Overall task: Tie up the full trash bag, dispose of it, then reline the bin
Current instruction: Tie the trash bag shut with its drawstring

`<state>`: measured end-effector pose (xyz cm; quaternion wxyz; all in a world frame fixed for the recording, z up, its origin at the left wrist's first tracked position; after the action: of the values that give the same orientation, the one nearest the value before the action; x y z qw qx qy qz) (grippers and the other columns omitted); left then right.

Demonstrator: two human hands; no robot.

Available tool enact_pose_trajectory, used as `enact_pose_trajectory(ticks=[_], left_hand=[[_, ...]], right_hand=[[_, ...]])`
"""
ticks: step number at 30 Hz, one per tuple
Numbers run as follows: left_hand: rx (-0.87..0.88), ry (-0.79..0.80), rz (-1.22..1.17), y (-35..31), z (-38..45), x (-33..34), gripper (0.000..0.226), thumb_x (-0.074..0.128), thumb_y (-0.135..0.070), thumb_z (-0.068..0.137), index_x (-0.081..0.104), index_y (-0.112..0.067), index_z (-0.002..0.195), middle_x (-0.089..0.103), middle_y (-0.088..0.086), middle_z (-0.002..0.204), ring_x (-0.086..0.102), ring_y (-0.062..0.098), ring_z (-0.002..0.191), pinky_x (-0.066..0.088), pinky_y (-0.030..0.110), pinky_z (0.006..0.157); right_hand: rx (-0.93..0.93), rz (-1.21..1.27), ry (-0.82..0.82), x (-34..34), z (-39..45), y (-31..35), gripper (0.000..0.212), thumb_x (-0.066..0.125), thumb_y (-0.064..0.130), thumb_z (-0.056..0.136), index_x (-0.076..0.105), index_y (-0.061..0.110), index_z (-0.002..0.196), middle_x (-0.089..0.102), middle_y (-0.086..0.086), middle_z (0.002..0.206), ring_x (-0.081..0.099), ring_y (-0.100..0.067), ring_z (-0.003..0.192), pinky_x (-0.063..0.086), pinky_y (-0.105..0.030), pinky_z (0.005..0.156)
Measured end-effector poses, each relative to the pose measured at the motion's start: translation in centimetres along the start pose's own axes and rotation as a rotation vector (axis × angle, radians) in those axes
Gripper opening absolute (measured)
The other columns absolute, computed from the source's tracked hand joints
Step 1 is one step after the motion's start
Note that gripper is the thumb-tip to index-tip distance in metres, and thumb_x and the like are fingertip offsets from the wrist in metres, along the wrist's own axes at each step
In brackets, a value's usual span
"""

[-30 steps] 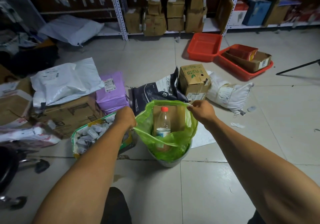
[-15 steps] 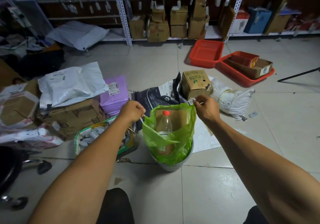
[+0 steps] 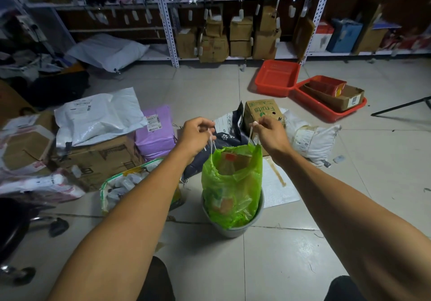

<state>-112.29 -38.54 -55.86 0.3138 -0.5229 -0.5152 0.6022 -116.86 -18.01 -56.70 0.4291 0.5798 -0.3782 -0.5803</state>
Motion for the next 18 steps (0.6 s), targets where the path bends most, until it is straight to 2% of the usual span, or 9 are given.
enact_pose_trajectory(ticks=[2, 4, 6, 8, 11, 13, 18], left_hand=[[0.042, 0.005, 0.017, -0.5, -0.1, 0.9, 0.027, 0.055, 0.015, 0.087, 0.066, -0.004, 0.102, 0.068, 0.012, 0.100, 0.066, 0.020, 0.085, 0.050, 0.013, 0.056], [0.086, -0.002, 0.058, -1.0, 0.0, 1.5, 0.028, 0.055, 0.012, 0.086, 0.068, -0.012, 0.091, 0.069, 0.006, 0.093, 0.068, 0.020, 0.085, 0.052, 0.022, 0.064], [0.115, -0.018, 0.105, -1.4, 0.4, 1.8, 0.033, 0.055, 0.008, 0.087, 0.067, -0.022, 0.079, 0.071, 0.000, 0.087, 0.072, 0.016, 0.081, 0.056, 0.029, 0.072], [0.161, -0.040, 0.189, -1.9, 0.6, 1.8, 0.030, 0.059, 0.003, 0.087, 0.068, -0.025, 0.077, 0.072, -0.005, 0.084, 0.072, 0.009, 0.077, 0.058, 0.028, 0.076], [0.223, -0.027, 0.257, -2.7, 0.8, 1.8, 0.018, 0.068, -0.006, 0.085, 0.072, -0.024, 0.082, 0.074, -0.010, 0.083, 0.069, 0.004, 0.081, 0.054, 0.022, 0.080], [0.229, -0.007, 0.230, -3.0, 0.9, 1.8, 0.016, 0.070, -0.009, 0.085, 0.071, -0.024, 0.082, 0.073, -0.010, 0.082, 0.069, 0.005, 0.082, 0.054, 0.025, 0.081], [0.194, 0.006, 0.149, -2.6, 0.9, 2.1, 0.018, 0.073, -0.014, 0.083, 0.066, -0.029, 0.078, 0.074, 0.002, 0.087, 0.072, 0.018, 0.083, 0.059, 0.042, 0.083]], right_hand=[[-0.046, 0.005, 0.023, 0.1, -0.1, 0.7, 0.022, 0.055, 0.016, 0.094, 0.058, 0.022, 0.073, 0.065, 0.002, 0.078, 0.056, -0.011, 0.074, 0.043, -0.027, 0.067], [-0.070, 0.001, 0.022, 0.2, 0.0, 1.0, 0.022, 0.054, 0.016, 0.095, 0.058, 0.023, 0.073, 0.061, 0.007, 0.074, 0.054, -0.007, 0.070, 0.040, -0.025, 0.065], [-0.082, -0.005, 0.019, 0.4, 0.2, 1.2, 0.019, 0.054, 0.018, 0.095, 0.060, 0.020, 0.077, 0.064, 0.005, 0.076, 0.057, -0.010, 0.072, 0.042, -0.027, 0.066], [-0.098, -0.042, 0.041, 0.8, 0.4, 1.1, 0.015, 0.054, 0.020, 0.095, 0.062, 0.017, 0.083, 0.068, 0.001, 0.080, 0.061, -0.016, 0.075, 0.046, -0.030, 0.066], [-0.105, -0.099, 0.064, 1.4, 0.6, 0.4, 0.009, 0.057, 0.023, 0.093, 0.061, 0.017, 0.088, 0.068, -0.003, 0.083, 0.065, -0.023, 0.080, 0.052, -0.038, 0.070], [-0.097, -0.116, 0.054, 1.6, 0.7, -0.2, 0.005, 0.060, 0.025, 0.091, 0.062, 0.021, 0.088, 0.067, 0.002, 0.080, 0.063, -0.020, 0.077, 0.051, -0.037, 0.070], [-0.074, -0.134, 0.089, 2.1, 0.2, -1.2, 0.011, 0.064, 0.025, 0.089, 0.071, 0.016, 0.089, 0.059, 0.014, 0.070, 0.055, -0.006, 0.066, 0.042, -0.028, 0.066]])
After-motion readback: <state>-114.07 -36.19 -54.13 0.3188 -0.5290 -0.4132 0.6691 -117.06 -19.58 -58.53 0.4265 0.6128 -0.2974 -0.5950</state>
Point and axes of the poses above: each hand's wrist, its own z-axis towards the middle knuckle, its own x-axis out of the palm, y = z × x, the point moved 2 cm from there along z, towards the middle knuckle
